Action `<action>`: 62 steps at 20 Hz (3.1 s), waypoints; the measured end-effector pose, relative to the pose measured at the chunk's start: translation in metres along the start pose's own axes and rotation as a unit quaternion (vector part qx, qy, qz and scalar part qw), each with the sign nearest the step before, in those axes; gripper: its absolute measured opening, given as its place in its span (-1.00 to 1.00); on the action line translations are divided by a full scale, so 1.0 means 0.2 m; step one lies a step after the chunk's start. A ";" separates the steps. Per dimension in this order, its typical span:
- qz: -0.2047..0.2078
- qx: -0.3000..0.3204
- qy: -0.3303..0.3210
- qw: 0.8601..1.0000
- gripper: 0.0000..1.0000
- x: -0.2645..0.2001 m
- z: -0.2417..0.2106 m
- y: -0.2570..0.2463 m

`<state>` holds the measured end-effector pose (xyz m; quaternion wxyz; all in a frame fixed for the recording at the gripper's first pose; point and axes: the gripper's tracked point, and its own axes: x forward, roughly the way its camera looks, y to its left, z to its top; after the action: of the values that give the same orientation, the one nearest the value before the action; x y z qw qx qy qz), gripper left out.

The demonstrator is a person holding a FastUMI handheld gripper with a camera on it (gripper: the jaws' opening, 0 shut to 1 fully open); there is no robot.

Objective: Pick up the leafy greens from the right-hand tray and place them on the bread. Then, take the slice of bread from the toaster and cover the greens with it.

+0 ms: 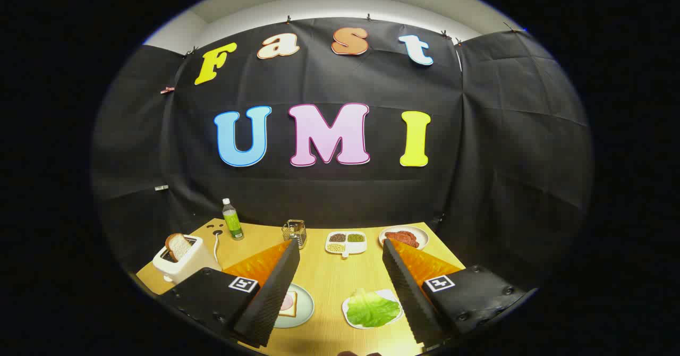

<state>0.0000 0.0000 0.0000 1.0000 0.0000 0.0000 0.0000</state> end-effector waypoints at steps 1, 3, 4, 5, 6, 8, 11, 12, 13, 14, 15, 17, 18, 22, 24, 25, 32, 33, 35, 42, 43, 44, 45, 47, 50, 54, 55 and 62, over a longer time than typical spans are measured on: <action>0.001 0.001 0.001 1.000 0.95 0.00 0.00 0.00; 0.001 0.000 0.004 1.000 0.96 0.01 -0.01 0.00; 0.003 0.000 0.006 1.000 0.96 0.01 -0.02 0.01; 0.004 0.001 0.007 1.000 0.96 0.01 -0.02 0.01; 0.005 0.002 0.010 1.000 0.96 0.01 -0.03 0.01; 0.004 0.003 0.020 1.000 0.96 0.02 -0.06 0.01; 0.012 0.006 0.031 0.999 0.96 0.02 -0.08 0.03; 0.014 0.005 0.032 0.999 0.96 0.02 -0.09 0.02; 0.014 0.003 0.030 0.999 0.96 0.02 -0.08 0.02; 0.014 0.001 0.028 1.000 0.96 0.03 -0.07 0.01; 0.016 0.001 0.029 0.999 0.96 0.03 -0.08 0.01; 0.020 -0.001 0.034 0.999 0.96 0.03 -0.09 0.01; 0.019 -0.001 0.035 0.999 0.96 0.03 -0.10 0.00; 0.012 0.000 0.053 0.999 0.96 0.05 -0.15 -0.05; 0.019 0.002 0.064 0.998 0.96 0.05 -0.17 -0.04; 0.021 0.003 0.067 0.998 0.96 0.05 -0.18 -0.04; 0.028 -0.006 0.097 0.995 0.96 0.12 -0.35 -0.13; 0.032 -0.009 0.107 0.994 0.96 0.13 -0.40 -0.14; 0.044 -0.014 0.133 0.990 0.96 0.15 -0.51 -0.15; 0.077 -0.021 0.197 0.977 0.97 0.29 -0.84 -0.25; 0.076 -0.021 0.210 0.975 0.96 0.32 -0.90 -0.27; 0.075 -0.020 0.223 0.972 0.97 0.34 -0.98 -0.29; 0.074 -0.017 0.236 0.969 0.97 0.36 -1.05 -0.30; 0.074 -0.018 0.261 0.962 0.97 0.40 -1.17 -0.31; 0.074 -0.035 0.275 0.958 0.97 0.47 -1.30 -0.33; 0.073 -0.052 0.296 0.951 0.97 0.52 -1.44 -0.35; 0.071 -0.052 0.302 0.949 0.97 0.52 -1.47 -0.36; 0.057 -0.041 0.340 0.938 0.83 0.50 -1.57 -0.37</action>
<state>0.1005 -0.0747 -0.3140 0.9377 -0.0413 0.3403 0.0568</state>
